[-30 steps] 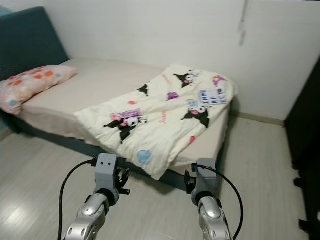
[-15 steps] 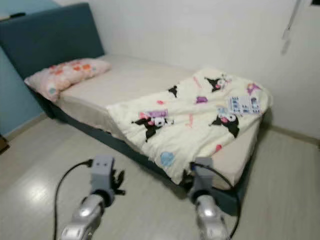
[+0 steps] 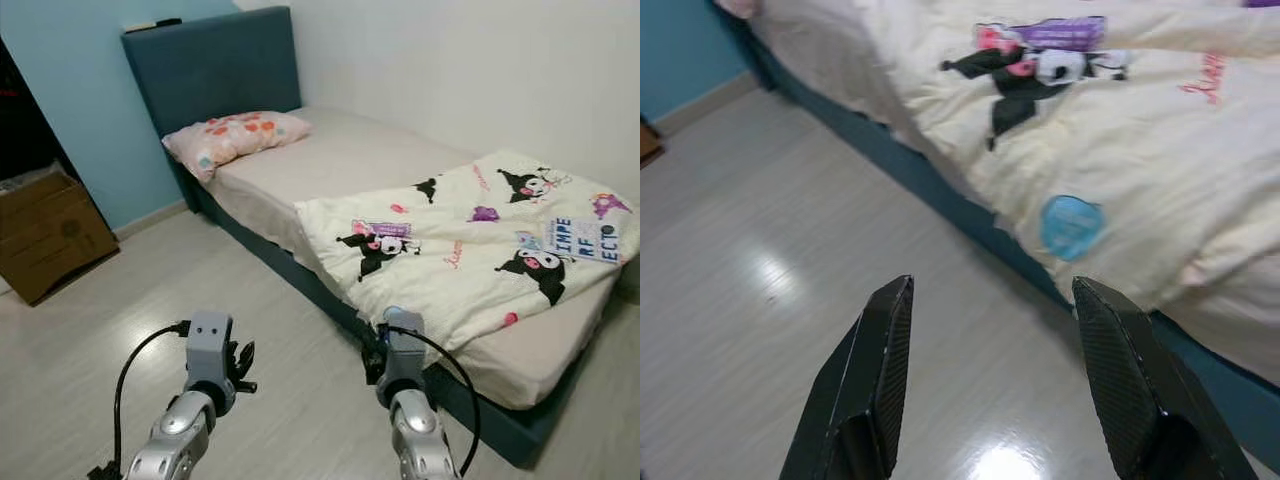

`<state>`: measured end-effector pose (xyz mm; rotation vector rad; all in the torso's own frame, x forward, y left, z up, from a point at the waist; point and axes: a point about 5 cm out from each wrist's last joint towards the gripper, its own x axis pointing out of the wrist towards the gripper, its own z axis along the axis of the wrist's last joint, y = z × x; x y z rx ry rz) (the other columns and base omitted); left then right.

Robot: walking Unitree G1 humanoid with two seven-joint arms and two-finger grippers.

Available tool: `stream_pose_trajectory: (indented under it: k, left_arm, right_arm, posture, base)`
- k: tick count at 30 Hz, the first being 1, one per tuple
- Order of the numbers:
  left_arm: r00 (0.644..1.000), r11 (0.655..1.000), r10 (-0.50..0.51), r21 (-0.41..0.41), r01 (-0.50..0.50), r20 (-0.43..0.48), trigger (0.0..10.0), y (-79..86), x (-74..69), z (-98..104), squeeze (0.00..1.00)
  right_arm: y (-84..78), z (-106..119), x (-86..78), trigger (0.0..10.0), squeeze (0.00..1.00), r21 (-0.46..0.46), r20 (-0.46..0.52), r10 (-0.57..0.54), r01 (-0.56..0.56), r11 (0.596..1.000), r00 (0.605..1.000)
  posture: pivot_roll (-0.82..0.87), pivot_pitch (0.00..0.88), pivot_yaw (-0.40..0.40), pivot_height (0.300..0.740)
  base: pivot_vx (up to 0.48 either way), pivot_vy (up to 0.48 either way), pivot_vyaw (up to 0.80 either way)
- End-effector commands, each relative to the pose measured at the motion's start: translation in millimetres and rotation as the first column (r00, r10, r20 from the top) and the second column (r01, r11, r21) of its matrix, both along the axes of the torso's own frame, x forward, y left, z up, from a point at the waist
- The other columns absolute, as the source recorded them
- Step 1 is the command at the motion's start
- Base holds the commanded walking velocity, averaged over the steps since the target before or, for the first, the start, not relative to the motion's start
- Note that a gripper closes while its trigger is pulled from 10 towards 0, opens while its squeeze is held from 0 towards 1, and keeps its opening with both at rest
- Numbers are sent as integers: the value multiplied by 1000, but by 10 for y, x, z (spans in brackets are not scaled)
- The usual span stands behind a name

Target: Clean up the room

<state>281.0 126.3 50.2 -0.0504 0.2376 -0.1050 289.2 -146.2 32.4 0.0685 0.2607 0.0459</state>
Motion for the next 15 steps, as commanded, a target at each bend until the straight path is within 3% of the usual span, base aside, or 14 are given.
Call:
stream_pose_trajectory:
  k: [1,4,15]
  left_arm:
    - [1000,1000,2,17,-2,-8,10000,17,-10,-14,0]
    - [1000,1000,-1,19,1,-10,10000,8,-10,-13,0]
    - [1000,1000,-3,27,4,-9,10000,4,-13,-11,0]
  right_arm:
    - [-3,-21,-21,10000,0,13,-11,-10,10,1000,1000]
    - [-5,-23,-26,10000,0,14,-12,-10,11,1000,1000]
    - [6,-29,-35,10000,0,19,-15,-8,8,1000,1000]
  posture:
    - [-27,82,16,740]
    - [-29,84,17,740]
    - [-28,82,16,740]
  base:
    - [0,0,0]
    - [0,0,0]
    - [0,-258,0]
